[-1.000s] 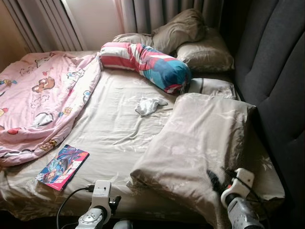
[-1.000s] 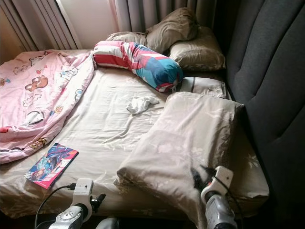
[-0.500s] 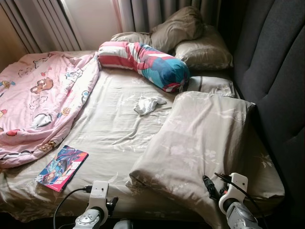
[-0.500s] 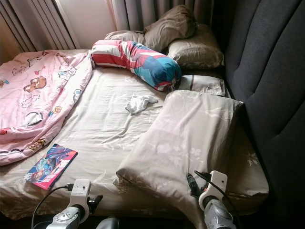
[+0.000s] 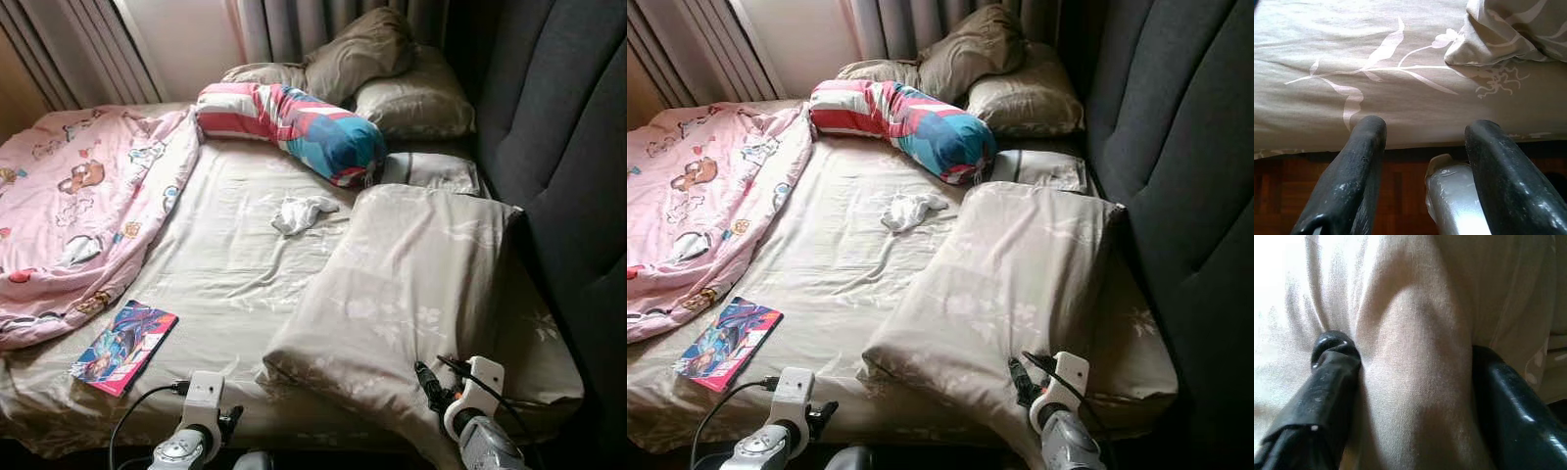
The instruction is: Clean up the room
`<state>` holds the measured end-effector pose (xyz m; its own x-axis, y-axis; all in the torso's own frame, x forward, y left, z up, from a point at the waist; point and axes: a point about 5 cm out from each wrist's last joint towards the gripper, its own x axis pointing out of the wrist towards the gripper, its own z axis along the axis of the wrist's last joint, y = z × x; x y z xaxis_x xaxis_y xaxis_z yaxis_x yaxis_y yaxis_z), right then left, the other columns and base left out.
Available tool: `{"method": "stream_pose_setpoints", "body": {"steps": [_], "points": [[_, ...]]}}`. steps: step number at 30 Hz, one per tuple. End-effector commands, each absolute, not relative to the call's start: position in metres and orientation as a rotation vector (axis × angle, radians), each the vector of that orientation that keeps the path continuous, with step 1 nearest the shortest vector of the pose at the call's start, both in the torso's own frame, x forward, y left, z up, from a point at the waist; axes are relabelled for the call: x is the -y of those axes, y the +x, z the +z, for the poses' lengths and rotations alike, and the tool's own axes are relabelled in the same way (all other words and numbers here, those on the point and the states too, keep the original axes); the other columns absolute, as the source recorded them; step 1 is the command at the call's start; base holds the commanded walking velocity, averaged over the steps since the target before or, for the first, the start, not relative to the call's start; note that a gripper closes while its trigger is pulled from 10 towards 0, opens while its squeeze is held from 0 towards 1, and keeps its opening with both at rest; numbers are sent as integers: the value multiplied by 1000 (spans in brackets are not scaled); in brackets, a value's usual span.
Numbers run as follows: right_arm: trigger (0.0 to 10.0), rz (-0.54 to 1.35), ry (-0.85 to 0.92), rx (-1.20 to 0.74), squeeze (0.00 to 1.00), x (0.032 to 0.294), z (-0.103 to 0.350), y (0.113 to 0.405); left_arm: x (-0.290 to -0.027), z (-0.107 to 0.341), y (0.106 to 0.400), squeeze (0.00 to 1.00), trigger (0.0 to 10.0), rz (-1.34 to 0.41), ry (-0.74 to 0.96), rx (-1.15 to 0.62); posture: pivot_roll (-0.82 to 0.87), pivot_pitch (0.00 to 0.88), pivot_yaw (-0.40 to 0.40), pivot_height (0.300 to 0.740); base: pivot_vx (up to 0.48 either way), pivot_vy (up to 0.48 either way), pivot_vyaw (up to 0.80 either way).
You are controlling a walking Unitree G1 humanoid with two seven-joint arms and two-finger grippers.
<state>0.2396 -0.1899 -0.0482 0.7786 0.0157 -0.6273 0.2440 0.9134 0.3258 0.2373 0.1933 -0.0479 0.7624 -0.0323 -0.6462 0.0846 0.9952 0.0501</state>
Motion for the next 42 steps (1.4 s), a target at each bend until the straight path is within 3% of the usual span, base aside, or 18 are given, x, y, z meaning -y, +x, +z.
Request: {"method": "stream_pose_setpoints", "body": {"steps": [1, 22, 30, 36, 42], "points": [[0, -104, 449, -833, 0, 170, -71, 210, -201, -49, 234, 0, 10000, -63, 113, -718, -61, 95, 121, 645, 0, 0, 0], [0, -119, 399, -824, 0, 173, -69, 212, -200, -50, 233, 0, 10000, -59, 109, -722, -64, 91, 113, 645, 0, 0, 0], [0, -209, 297, -807, 0, 191, -65, 218, -199, -50, 233, 0, 10000, -58, 109, -725, -72, 90, 112, 645, 0, 0, 0], [0, -366, 73, -736, 0, 230, -47, 232, -198, -50, 234, 0, 10000, -56, 112, -727, -76, 90, 112, 645, 0, 0, 0], [0, -608, 6, -570, 0, 281, -13, 249, -198, -50, 234, 0, 10000, -55, 112, -728, -86, 87, 111, 645, 0, 0, 0]]}}
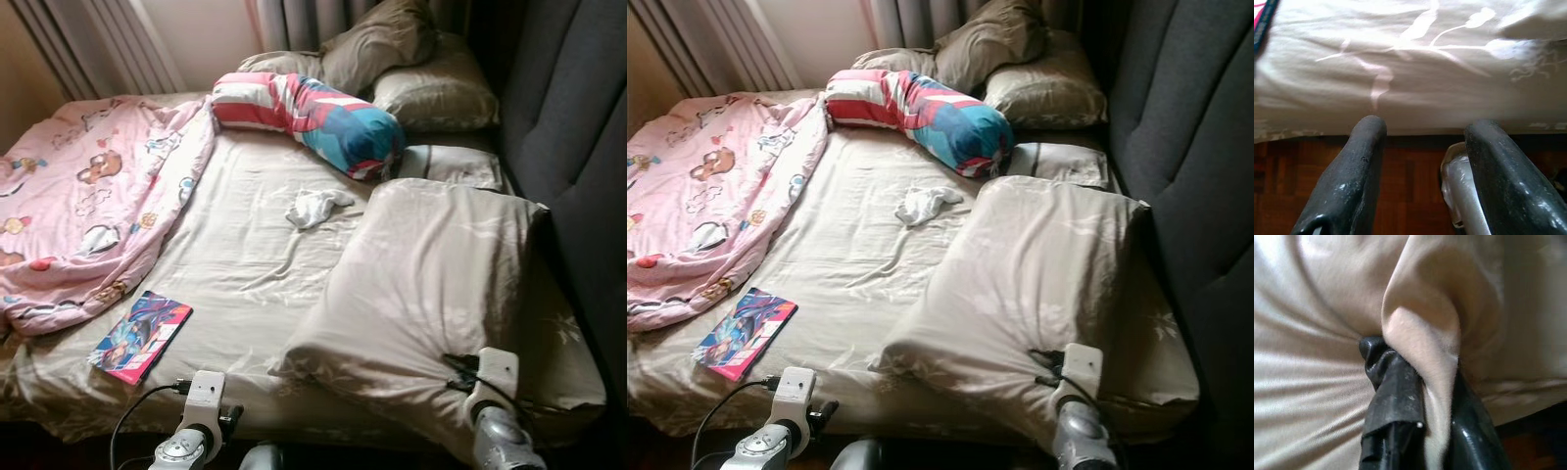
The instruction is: Clean up the room
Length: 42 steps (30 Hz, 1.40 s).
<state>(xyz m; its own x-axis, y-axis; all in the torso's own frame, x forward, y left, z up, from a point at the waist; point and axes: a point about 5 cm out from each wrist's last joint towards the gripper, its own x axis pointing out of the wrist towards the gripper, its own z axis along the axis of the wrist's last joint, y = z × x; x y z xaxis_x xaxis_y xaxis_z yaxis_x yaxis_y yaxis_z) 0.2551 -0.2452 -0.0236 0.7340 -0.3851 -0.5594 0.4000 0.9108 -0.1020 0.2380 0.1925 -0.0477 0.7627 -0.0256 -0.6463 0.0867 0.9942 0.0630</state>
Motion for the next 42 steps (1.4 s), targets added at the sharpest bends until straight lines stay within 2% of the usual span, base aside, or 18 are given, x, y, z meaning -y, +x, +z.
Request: {"method": "stream_pose_setpoints", "body": {"steps": [1, 5, 10, 12, 20, 23, 24, 25, 32, 33, 34, 42], "points": [[0, -688, -38, -516, 0, 300, 1, 252, -198, -50, 234, 0, 10000, -56, 112, -728, -90, 87, 112, 645, 0, 0, 0], [0, -776, -94, -453, 0, 321, 17, 254, -198, -50, 234, 0, 10000, -57, 112, -728, -93, 86, 112, 645, 0, 0, 0], [0, -1009, -138, -354, 0, 366, 46, 242, -198, -51, 233, 0, 10000, -57, 112, -730, -97, 87, 114, 645, 0, 0, 0], [0, -1048, -155, -321, 0, 374, 54, 240, -198, -51, 233, 0, 10000, -57, 112, -730, -103, 88, 114, 645, 0, 0, 0], [0, -1108, -211, -294, 0, 383, 60, 233, -198, -51, 233, 0, 10000, -63, 113, -732, -105, 89, 113, 645, 0, 0, 0], [0, -1087, -118, -399, 0, 373, 37, 224, -198, -51, 233, 0, 10000, -64, 111, -733, -106, 88, 113, 645, 0, 0, 0], [7490, -1057, -38, -457, 0, 363, 23, 222, -197, -51, 233, 0, 10000, -65, 111, -735, -100, 86, 111, 645, 0, 0, 0], [10000, -1049, -7, -480, 0, 359, 17, 220, -197, -51, 233, 0, 10000, -65, 111, -735, -97, 87, 110, 645, 0, 0, 0], [10000, -1048, 69, -534, 0, 348, 2, 213, -197, -51, 233, 0, 10000, -64, 111, -735, -91, 86, 110, 645, 0, 0, 0], [10000, -1041, 85, -541, 169, 346, -1, 212, -197, -51, 233, 0, 10000, -64, 111, -735, -91, 86, 111, 645, 0, 0, 0], [10000, -1025, 91, -534, 1000, 344, -1, 213, -197, -51, 233, 0, 10000, -63, 111, -736, -94, 85, 111, 645, 0, 0, 0], [10000, -954, 26, -440, 1000, 343, 12, 228, -198, -51, 233, 0, 10000, -68, 112, -739, -105, 82, 110, 645, 0, 0, 0]]}}
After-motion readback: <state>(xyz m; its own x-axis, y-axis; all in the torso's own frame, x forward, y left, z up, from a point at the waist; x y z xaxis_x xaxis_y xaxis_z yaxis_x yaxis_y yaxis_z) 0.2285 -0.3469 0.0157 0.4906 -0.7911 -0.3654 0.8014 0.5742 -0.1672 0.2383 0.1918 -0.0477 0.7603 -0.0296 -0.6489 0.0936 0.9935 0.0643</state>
